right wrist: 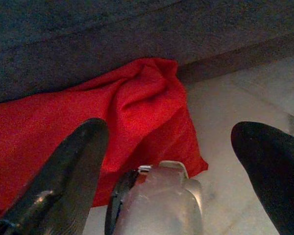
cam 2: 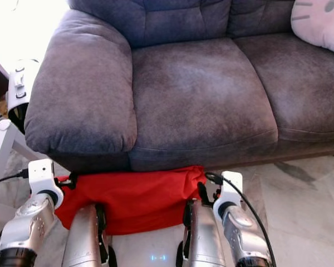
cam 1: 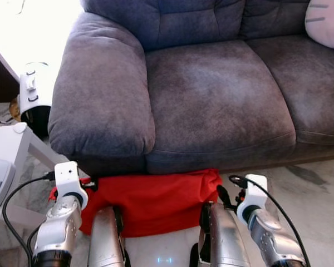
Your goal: Move the pillow to the sofa from floor
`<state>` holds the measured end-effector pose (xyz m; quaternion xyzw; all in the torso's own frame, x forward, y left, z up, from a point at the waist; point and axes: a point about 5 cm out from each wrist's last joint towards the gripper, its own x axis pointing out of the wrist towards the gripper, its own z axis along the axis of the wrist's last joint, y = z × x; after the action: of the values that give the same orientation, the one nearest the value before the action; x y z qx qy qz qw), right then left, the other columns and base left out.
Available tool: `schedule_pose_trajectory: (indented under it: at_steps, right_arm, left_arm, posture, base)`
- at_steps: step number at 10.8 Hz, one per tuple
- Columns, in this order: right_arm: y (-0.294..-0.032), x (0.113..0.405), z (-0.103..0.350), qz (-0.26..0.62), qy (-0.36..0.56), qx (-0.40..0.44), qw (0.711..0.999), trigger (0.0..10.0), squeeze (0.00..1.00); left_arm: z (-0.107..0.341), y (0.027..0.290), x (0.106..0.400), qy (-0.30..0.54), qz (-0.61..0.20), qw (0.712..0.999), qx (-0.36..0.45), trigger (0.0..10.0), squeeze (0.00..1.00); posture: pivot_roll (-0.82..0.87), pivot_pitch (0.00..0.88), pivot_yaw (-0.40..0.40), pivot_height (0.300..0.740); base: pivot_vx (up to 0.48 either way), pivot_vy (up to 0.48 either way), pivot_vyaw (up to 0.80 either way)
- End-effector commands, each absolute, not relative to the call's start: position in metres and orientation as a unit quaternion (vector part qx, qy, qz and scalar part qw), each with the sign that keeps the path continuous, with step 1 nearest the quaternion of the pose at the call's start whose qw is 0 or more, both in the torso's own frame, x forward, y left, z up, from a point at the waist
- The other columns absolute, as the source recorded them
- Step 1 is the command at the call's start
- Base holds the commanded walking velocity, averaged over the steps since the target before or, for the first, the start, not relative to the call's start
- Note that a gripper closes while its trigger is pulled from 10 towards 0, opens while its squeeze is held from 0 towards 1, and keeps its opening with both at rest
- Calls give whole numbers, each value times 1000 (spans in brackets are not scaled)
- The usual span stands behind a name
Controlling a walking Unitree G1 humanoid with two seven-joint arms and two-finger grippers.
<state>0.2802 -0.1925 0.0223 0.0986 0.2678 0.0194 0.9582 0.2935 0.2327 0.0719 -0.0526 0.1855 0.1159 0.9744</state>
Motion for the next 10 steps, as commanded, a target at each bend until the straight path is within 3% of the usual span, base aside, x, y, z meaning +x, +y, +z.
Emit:
schedule_pose_trajectory:
  at_steps: [1, 2, 8, 10]
  right_arm:
    - [-195, 281, 20, 14, 259, 97, 961, 10000, 690]
    - [-201, 288, 21, 4, 253, 62, 965, 10000, 0]
    - [-187, 312, 18, 31, 277, 47, 959, 10000, 0]
    - [-187, 316, 19, 36, 282, 41, 958, 10000, 0]
  left_arm:
    - [68, 235, 293, 178, 101, 977, -68, 10000, 0]
    - [69, 236, 296, 168, 94, 978, -85, 10000, 0]
    - [67, 257, 319, 186, 140, 971, -59, 10000, 0]
    - [62, 273, 319, 213, 174, 960, -57, 10000, 0]
  posture:
    - [118, 215, -10, 524]
    - [114, 213, -9, 524]
    - [136, 274, -22, 524]
    - [136, 331, -26, 524]
  base:
    - [0, 0, 0]
    - [0, 0, 0]
    - [0, 0, 0]
    - [0, 0, 0]
